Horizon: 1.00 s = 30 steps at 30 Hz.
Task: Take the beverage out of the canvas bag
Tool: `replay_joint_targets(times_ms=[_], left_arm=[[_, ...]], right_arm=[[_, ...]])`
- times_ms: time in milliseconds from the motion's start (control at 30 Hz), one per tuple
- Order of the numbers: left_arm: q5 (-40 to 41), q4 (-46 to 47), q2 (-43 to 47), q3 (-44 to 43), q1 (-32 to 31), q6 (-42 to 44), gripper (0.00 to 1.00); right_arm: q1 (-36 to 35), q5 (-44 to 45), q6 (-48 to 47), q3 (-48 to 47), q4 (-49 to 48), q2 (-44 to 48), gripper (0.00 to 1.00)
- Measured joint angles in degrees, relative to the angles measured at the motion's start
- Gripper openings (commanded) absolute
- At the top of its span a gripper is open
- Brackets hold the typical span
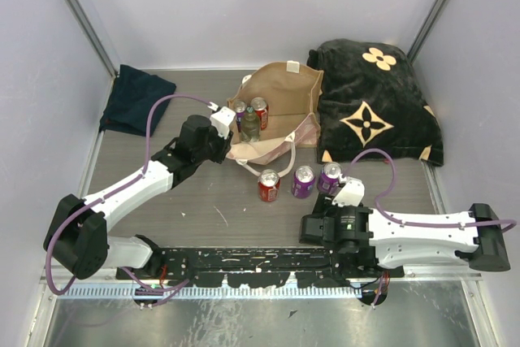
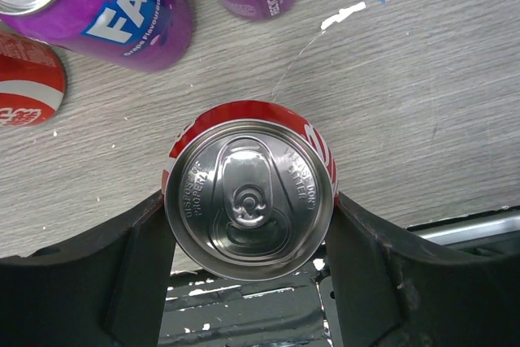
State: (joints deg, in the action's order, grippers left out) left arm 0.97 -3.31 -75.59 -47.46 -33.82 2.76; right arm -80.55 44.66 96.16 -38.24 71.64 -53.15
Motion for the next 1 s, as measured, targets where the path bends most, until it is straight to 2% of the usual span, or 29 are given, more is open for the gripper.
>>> replay_joint_targets(times_ms=[67, 133, 267, 333, 367, 433, 700, 867, 1000], left_arm=[[0.00, -0.02, 0.00, 0.02, -0.09, 0.00, 0.37], [0.00, -0.02, 0.00, 0.02, -0.11, 0.02, 0.37], [0.02, -0.02, 0.02, 0.02, -0.17, 0.00, 0.38], [0.02, -0.04, 0.00, 0.02, -0.20, 0.00, 0.38], [0.02, -0.04, 0.02, 0.02, -0.20, 0.02, 0.38], [0.02, -0.04, 0.00, 0.02, -0.22, 0.02, 0.38], [0.02, -0.02, 0.00, 0.02, -0.37, 0.02, 0.39], [0.02, 0.00, 0.00, 0.04, -0.42, 0.00, 0.39], [0.04, 0.00, 0.00, 0.04, -0.42, 0.00, 0.39]], right_arm=[[0.00, -0.46, 1.09, 0.00, -0.35, -1.97, 0.05], [-0.02, -1.36, 2.10, 0.00, -0.81, -4.90, 0.18], [-0.02, -1.25, 3.06, -1.62, -0.35, -9.81, 0.69], [-0.02, -1.27, 3.23, -2.69, 0.02, -12.04, 0.83], [-0.02, -1.31, 3.28, -3.21, 0.17, -12.98, 0.96], [-0.02, -1.55, 3.63, -4.20, 0.44, -14.36, 1.00], [-0.39, 2.89, 2.51, -17.22, 7.43, -17.97, 1.00], [-0.24, 9.53, -2.89, -28.59, 9.84, -18.01, 1.00], [2.60, 13.62, -8.15, -36.48, 10.23, -18.03, 1.00]])
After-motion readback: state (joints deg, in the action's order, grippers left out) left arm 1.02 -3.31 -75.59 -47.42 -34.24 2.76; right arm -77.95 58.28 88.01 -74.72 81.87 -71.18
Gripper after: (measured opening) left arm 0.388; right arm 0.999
